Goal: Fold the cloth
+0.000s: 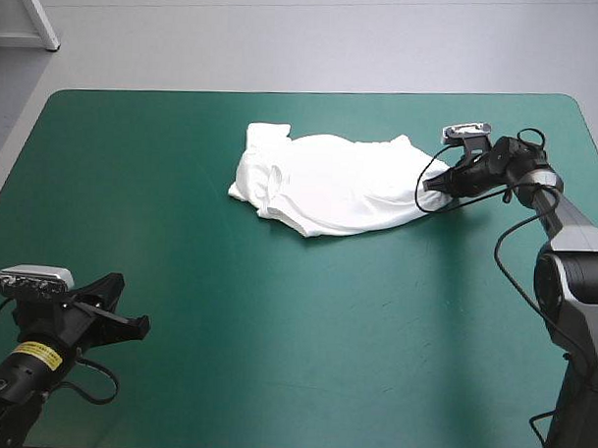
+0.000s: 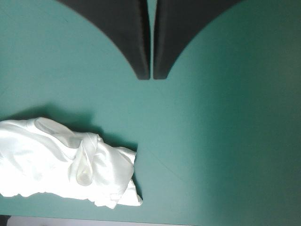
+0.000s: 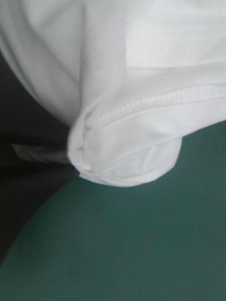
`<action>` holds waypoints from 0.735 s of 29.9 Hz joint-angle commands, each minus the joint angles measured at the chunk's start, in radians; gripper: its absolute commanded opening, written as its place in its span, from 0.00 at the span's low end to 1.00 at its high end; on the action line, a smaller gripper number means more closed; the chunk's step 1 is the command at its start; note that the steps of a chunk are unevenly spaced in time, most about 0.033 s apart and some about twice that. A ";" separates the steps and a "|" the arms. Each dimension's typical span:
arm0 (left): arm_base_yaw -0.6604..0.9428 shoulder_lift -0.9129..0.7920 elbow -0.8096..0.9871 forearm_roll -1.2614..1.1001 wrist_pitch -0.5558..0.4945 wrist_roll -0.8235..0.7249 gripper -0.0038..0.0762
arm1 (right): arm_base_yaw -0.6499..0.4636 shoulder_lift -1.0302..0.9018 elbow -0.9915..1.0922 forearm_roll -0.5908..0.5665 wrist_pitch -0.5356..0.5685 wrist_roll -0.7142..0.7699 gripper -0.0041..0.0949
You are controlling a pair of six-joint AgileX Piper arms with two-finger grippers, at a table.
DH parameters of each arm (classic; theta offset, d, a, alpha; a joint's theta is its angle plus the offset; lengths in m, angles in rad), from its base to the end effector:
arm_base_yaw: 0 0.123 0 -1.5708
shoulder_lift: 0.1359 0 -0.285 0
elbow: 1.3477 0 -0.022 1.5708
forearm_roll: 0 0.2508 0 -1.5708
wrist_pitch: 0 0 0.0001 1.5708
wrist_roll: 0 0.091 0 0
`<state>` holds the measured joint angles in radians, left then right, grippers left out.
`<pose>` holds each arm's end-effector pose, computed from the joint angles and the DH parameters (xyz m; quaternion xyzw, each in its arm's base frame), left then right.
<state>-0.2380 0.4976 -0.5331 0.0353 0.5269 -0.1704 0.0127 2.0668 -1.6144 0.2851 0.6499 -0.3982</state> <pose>0.0977 -0.0220 0.3084 0.0360 0.8338 -0.0962 0.5425 0.4589 0.0213 0.2087 -0.1108 0.9493 0.0596 0.2883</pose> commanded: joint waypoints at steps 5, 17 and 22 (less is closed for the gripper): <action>-0.005 0.122 -0.074 0.002 -0.081 0.040 0.07 | 0.000 -0.060 -0.032 0.006 0.026 -0.002 0.04; -0.005 0.812 -0.563 -0.133 -0.065 0.110 0.45 | 0.000 -0.129 -0.044 0.009 0.066 0.003 0.04; 0.010 1.138 -0.792 -0.296 0.089 0.151 0.49 | 0.000 -0.129 -0.044 0.023 0.066 0.007 0.04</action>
<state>-0.2348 1.5275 -1.2100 -0.1630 0.5845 -0.0502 0.0138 2.0068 -1.6253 0.2860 0.7403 -0.3908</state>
